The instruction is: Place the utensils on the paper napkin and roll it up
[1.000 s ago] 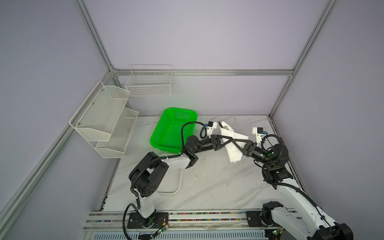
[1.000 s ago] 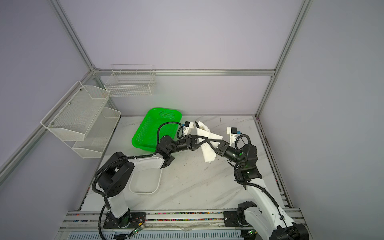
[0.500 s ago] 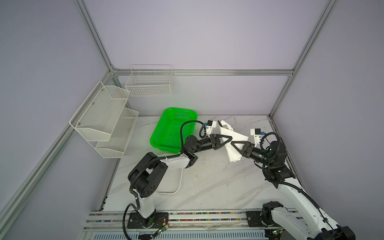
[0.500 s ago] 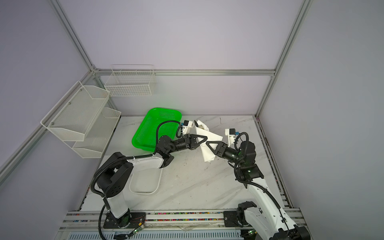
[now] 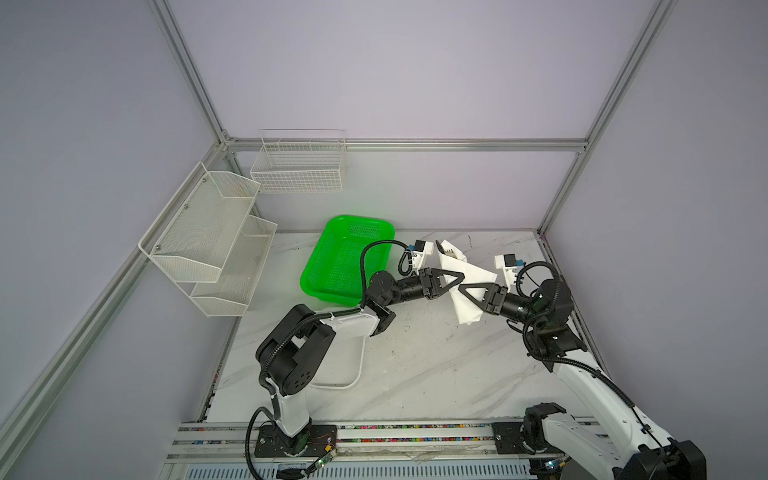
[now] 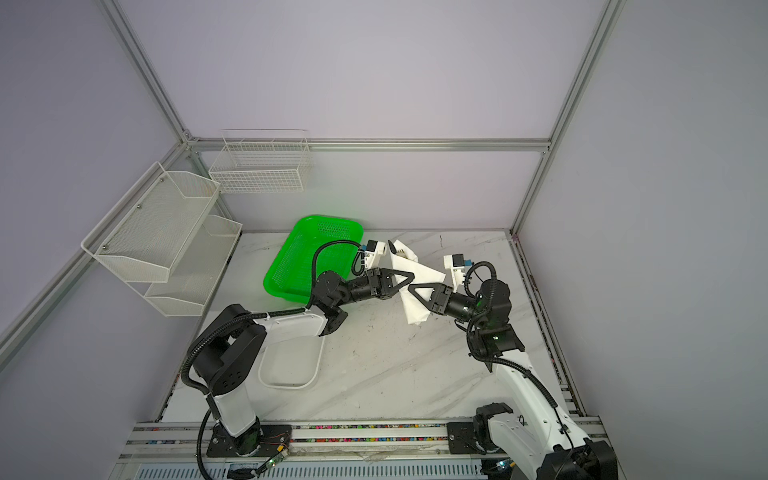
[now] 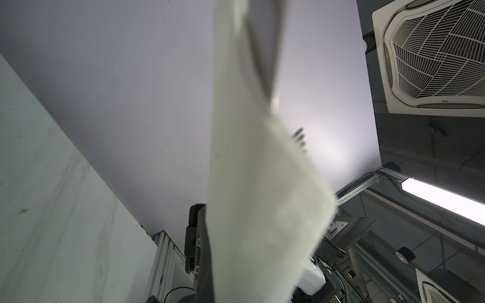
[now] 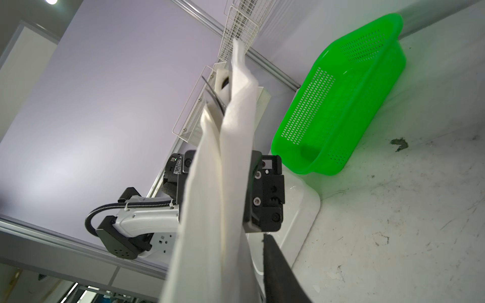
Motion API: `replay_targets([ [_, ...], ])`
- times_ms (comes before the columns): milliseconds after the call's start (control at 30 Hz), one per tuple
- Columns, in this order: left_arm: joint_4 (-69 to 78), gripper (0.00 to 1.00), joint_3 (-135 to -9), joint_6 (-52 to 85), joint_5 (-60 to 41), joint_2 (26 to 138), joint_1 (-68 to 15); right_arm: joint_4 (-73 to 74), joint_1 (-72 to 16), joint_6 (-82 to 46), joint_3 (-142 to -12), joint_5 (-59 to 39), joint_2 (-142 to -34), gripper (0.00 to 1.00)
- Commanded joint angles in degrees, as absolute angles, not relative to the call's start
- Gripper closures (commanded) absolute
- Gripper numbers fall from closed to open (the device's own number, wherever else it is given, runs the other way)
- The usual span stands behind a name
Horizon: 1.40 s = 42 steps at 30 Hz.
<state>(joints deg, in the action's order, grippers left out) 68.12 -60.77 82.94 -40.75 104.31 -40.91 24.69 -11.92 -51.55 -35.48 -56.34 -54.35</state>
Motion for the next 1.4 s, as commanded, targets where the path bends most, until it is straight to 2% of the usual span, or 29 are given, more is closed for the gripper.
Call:
replay_targets([
  [0,72.5,0.88,-61.2,81.6,-41.4,101.7,-40.6,29.6,-12.1,-53.3,-35.8,-57.9,-54.1,0.79],
  [267,67.2,0.83,-60.4,79.6,-40.2,102.2,-40.6,28.1,-12.1,-52.1,-35.9,-56.1,-52.0,0.91],
  [467,66.9,0.76,-60.9,80.1,-40.6,103.3,-40.6,26.8,-12.1,-51.0,-35.8,-54.5,-51.3,0.92],
  [600,67.1,0.67,-61.4,80.4,-41.5,103.6,-40.6,25.6,-12.1,-50.0,-36.0,-54.0,-52.0,0.92],
  [733,67.5,0.65,-62.3,80.8,-42.8,104.1,-40.9,26.2,-12.2,-50.2,-36.1,-54.1,-52.7,0.92],
  [1100,70.2,0.69,-64.1,83.1,-42.2,105.5,-40.9,25.2,-12.2,-49.5,-36.0,-55.1,-53.1,0.91],
  [1267,70.2,0.83,-63.5,83.2,-41.4,105.3,-41.0,25.3,-12.2,-49.5,-35.9,-55.0,-53.1,0.90],
  [1367,70.2,0.87,-63.0,83.1,-41.0,104.9,-41.0,24.2,-12.2,-48.8,-36.2,-55.0,-53.3,0.86],
])
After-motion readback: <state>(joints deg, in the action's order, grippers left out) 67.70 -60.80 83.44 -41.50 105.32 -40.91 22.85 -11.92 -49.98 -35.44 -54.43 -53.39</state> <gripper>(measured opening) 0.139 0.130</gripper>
